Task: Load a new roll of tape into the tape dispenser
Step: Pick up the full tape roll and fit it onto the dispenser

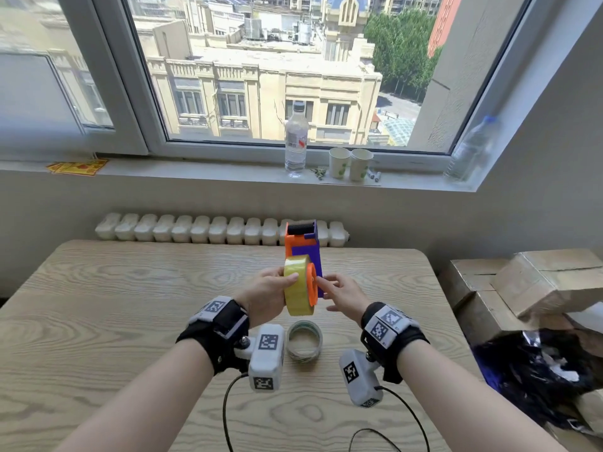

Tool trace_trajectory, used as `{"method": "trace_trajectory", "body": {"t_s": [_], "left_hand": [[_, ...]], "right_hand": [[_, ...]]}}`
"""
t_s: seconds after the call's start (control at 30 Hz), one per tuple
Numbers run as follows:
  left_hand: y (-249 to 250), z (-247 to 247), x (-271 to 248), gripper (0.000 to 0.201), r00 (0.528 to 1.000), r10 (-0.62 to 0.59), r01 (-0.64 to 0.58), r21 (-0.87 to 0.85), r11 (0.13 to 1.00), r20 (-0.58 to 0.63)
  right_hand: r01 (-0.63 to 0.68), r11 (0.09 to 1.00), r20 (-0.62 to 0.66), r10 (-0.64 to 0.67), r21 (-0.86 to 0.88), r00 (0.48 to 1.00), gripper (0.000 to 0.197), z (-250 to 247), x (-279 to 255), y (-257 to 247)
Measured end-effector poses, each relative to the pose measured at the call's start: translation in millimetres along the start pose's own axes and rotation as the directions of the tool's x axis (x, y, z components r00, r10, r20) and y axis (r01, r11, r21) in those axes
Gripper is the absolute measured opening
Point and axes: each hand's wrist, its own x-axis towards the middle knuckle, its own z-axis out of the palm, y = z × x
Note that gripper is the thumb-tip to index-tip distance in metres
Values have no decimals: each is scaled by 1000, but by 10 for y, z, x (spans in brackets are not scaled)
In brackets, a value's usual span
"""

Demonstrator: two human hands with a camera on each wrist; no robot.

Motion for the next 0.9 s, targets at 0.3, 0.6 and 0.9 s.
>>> {"method": "trace_trajectory", "body": {"t_s": [0.3,0.6,0.9], "left_hand": [[64,206,48,32,998,-23,28,78,997,-62],[56,188,157,41,979,24,-4,102,995,-204],[43,176,191,37,981,51,-13,202,979,-185]], "right_hand": [[232,967,-52,-228,103,972,50,16,-65,-142],[206,956,16,-214,207,977,32,10,-82,-201],[131,948,63,-156,290,986,39,2,-46,-230]]}}
